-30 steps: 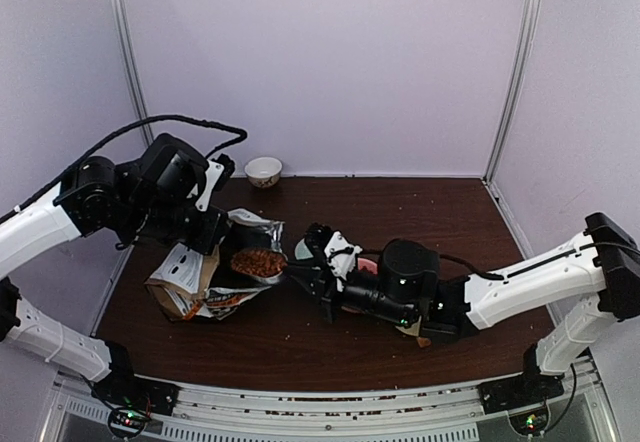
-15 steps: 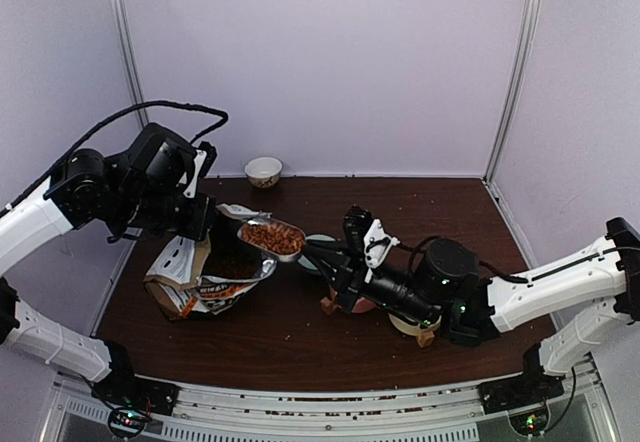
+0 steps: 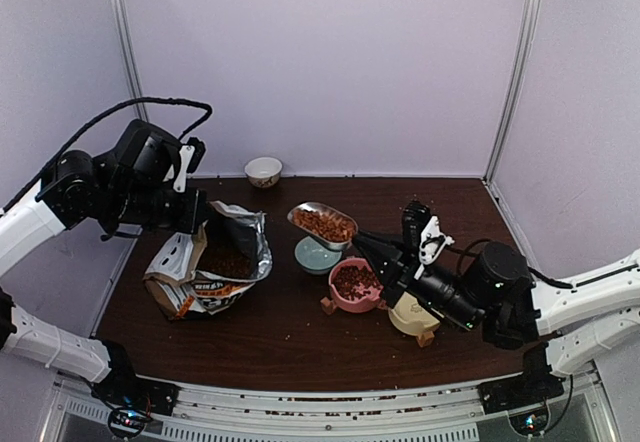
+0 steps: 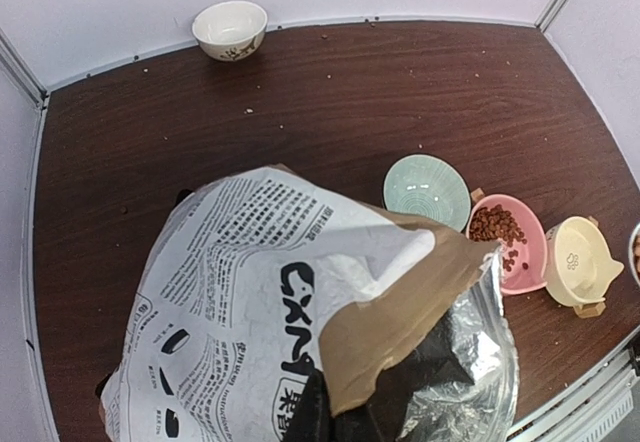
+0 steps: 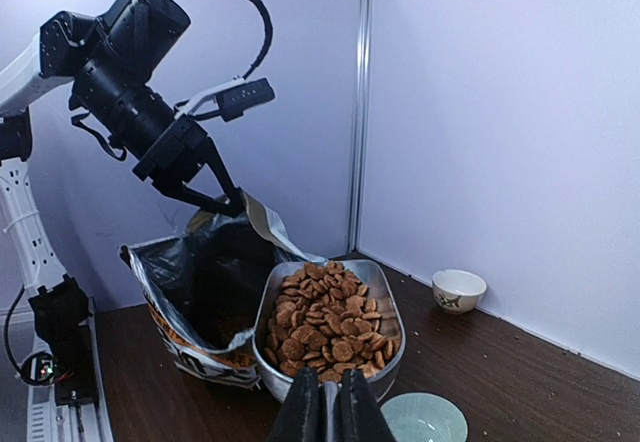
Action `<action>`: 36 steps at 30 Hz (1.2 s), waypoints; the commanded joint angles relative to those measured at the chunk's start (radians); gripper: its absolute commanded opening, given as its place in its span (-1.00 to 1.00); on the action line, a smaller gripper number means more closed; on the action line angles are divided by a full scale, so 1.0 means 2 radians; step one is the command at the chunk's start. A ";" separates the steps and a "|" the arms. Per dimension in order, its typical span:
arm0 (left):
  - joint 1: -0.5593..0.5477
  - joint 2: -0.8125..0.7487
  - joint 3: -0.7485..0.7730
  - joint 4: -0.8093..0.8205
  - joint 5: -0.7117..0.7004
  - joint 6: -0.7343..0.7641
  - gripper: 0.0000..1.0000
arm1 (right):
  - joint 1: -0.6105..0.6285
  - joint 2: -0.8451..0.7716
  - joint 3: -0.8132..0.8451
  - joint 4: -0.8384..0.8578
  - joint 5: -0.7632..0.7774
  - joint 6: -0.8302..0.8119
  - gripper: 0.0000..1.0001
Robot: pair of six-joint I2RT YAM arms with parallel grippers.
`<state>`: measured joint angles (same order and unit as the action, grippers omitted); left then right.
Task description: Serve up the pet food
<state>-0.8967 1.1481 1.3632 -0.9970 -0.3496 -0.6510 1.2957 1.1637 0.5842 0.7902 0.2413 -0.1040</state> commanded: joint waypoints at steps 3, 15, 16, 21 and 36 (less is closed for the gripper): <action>0.023 -0.016 -0.006 0.055 0.013 0.011 -1.00 | -0.001 -0.073 -0.072 -0.075 0.086 -0.007 -1.00; 0.041 -0.013 -0.013 0.055 0.019 0.019 -1.00 | -0.001 -0.196 -0.151 -0.176 0.146 0.052 -1.00; 0.042 -0.013 -0.013 0.055 0.019 0.019 -1.00 | -0.001 -0.206 -0.154 -0.185 0.147 0.057 -1.00; 0.046 -0.012 -0.013 0.057 0.020 0.022 -1.00 | -0.001 -0.237 -0.161 -0.238 0.157 0.078 -1.00; 0.055 -0.020 -0.022 0.058 0.022 0.026 -1.00 | 0.019 -0.292 -0.185 -0.304 0.185 0.108 -1.00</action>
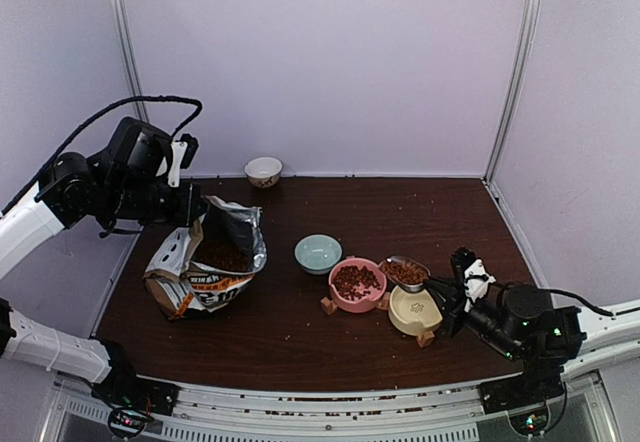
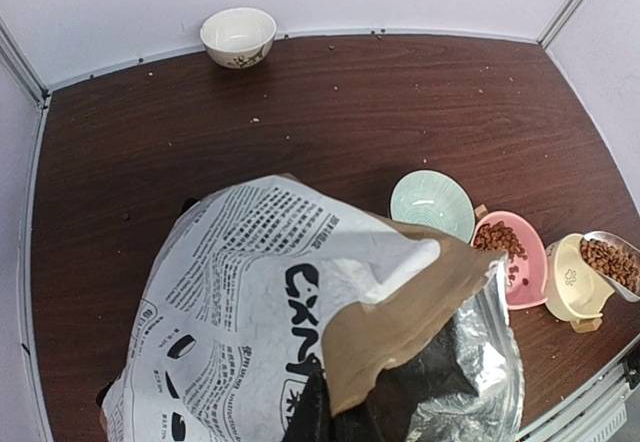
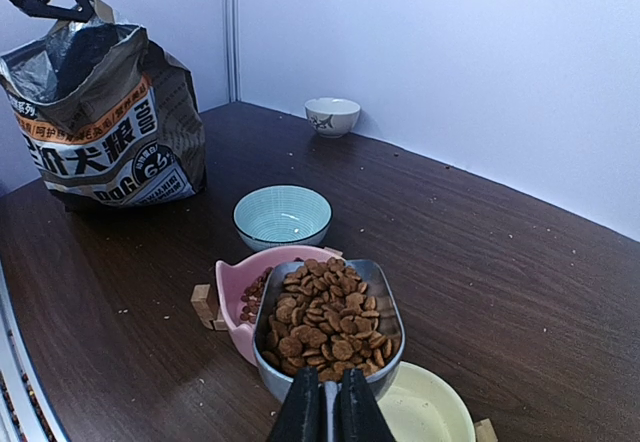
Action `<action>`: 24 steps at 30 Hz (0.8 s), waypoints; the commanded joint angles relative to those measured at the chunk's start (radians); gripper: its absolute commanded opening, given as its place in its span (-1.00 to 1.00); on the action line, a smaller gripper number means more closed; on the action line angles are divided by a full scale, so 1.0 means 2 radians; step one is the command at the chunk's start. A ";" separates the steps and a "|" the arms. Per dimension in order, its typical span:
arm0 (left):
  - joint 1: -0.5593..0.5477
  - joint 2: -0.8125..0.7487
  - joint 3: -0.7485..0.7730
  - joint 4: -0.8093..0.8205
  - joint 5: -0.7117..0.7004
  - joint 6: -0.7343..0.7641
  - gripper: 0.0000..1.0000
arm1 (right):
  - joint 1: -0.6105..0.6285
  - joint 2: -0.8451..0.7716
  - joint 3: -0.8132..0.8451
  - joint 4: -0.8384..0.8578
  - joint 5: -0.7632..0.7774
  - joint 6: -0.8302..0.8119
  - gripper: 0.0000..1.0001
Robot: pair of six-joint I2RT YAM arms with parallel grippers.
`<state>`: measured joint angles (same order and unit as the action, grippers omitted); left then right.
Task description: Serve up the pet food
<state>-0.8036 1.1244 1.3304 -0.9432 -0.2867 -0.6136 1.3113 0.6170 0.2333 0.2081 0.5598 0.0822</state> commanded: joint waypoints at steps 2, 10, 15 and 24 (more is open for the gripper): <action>0.009 -0.008 -0.006 0.031 -0.009 0.008 -1.00 | 0.016 -0.026 -0.012 -0.021 0.035 0.019 -1.00; 0.011 -0.006 -0.004 0.031 -0.007 0.011 -1.00 | 0.033 -0.064 -0.022 -0.062 0.066 0.047 -1.00; 0.012 -0.006 -0.004 0.031 -0.007 0.011 -1.00 | 0.035 -0.090 -0.020 -0.097 0.074 0.057 -1.00; 0.012 -0.005 -0.006 0.031 -0.006 0.011 -1.00 | 0.036 -0.127 -0.010 -0.169 0.073 0.082 -1.00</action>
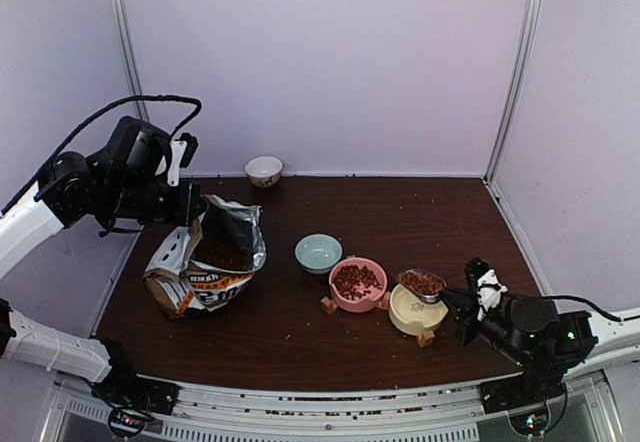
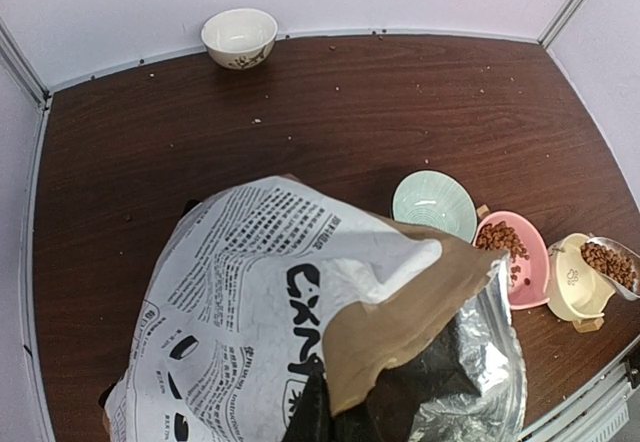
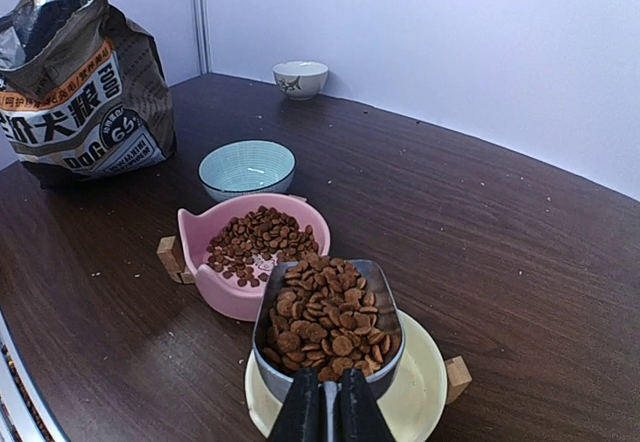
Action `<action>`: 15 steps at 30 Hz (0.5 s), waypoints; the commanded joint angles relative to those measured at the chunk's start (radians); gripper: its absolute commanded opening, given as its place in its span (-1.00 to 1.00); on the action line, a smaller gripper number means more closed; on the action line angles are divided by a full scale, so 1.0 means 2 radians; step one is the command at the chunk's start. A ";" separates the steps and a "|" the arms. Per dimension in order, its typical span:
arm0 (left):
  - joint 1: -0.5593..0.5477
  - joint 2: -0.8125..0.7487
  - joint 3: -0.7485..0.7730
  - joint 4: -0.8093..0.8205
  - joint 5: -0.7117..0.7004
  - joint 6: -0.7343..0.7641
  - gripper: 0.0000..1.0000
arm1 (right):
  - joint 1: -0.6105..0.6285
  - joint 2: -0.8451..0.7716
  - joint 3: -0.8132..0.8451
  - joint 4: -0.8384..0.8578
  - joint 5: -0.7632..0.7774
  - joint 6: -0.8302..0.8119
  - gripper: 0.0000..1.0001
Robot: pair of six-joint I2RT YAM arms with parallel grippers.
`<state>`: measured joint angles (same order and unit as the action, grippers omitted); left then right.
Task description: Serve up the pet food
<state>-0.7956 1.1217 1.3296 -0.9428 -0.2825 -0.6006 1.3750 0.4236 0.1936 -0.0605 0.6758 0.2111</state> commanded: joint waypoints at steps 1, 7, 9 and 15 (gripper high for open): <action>0.008 -0.004 -0.006 0.032 -0.008 0.006 -1.00 | 0.004 -0.033 0.011 -0.042 0.014 0.019 -1.00; 0.009 -0.004 -0.007 0.033 -0.008 0.007 -1.00 | 0.006 -0.039 0.015 -0.058 0.014 0.024 -1.00; 0.009 -0.005 -0.007 0.033 -0.008 0.008 -1.00 | 0.007 -0.042 0.015 -0.061 0.013 0.026 -1.00; 0.010 -0.006 -0.006 0.033 -0.008 0.011 -1.00 | 0.010 -0.051 0.014 -0.077 0.012 0.043 -1.00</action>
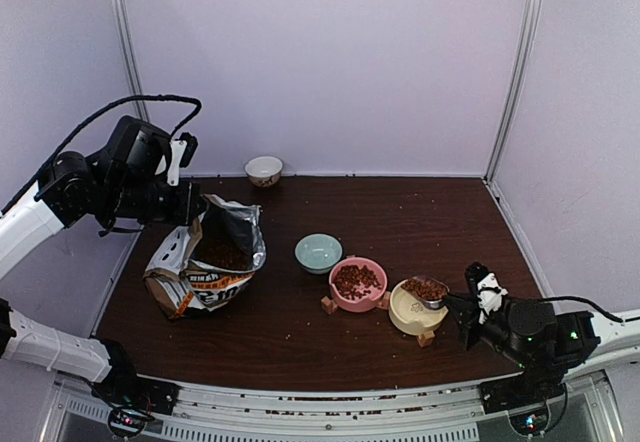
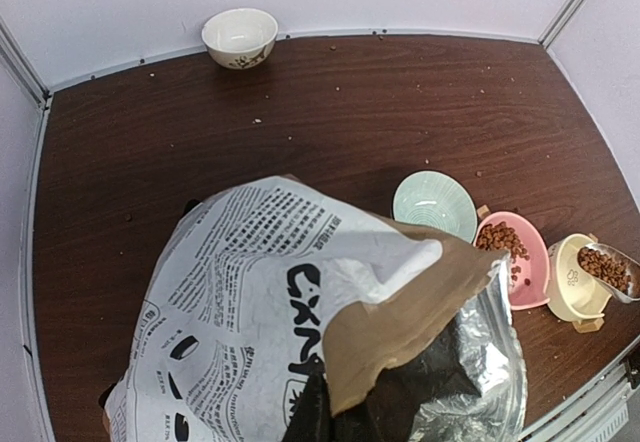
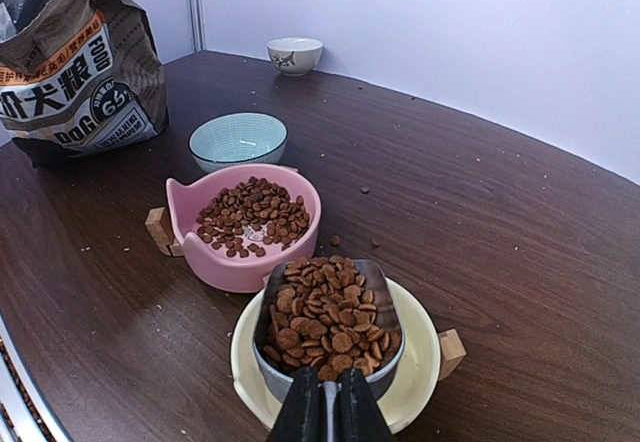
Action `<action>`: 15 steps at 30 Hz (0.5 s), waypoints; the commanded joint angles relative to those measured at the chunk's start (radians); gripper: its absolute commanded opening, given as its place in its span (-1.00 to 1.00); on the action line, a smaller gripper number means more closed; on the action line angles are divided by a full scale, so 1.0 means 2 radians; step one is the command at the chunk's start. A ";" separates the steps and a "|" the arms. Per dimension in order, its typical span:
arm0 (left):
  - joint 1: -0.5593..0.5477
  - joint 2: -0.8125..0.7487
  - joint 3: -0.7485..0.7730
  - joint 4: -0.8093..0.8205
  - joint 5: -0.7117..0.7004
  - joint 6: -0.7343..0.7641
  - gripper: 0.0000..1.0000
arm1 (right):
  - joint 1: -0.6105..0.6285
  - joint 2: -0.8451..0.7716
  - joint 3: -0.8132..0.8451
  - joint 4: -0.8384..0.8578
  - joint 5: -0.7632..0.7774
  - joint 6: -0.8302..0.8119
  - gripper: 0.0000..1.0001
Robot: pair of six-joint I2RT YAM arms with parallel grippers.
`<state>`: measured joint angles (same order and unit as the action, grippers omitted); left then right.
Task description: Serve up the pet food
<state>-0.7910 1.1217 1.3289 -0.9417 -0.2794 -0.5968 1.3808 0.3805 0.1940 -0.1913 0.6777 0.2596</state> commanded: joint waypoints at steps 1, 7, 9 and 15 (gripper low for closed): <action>0.008 -0.007 -0.006 0.033 -0.009 0.009 -1.00 | 0.008 -0.031 0.014 -0.014 0.011 0.023 -1.00; 0.010 -0.008 -0.006 0.033 -0.009 0.011 -1.00 | 0.011 -0.029 0.016 -0.030 0.010 0.042 -1.00; 0.010 -0.008 -0.006 0.033 -0.008 0.012 -1.00 | 0.011 -0.023 0.019 -0.033 0.010 0.049 -1.00; 0.010 -0.010 -0.006 0.033 -0.003 0.016 -1.00 | 0.011 -0.002 0.033 -0.051 0.013 0.071 -1.00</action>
<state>-0.7860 1.1194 1.3289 -0.9413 -0.2726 -0.5850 1.3834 0.3763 0.2123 -0.2729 0.6777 0.3565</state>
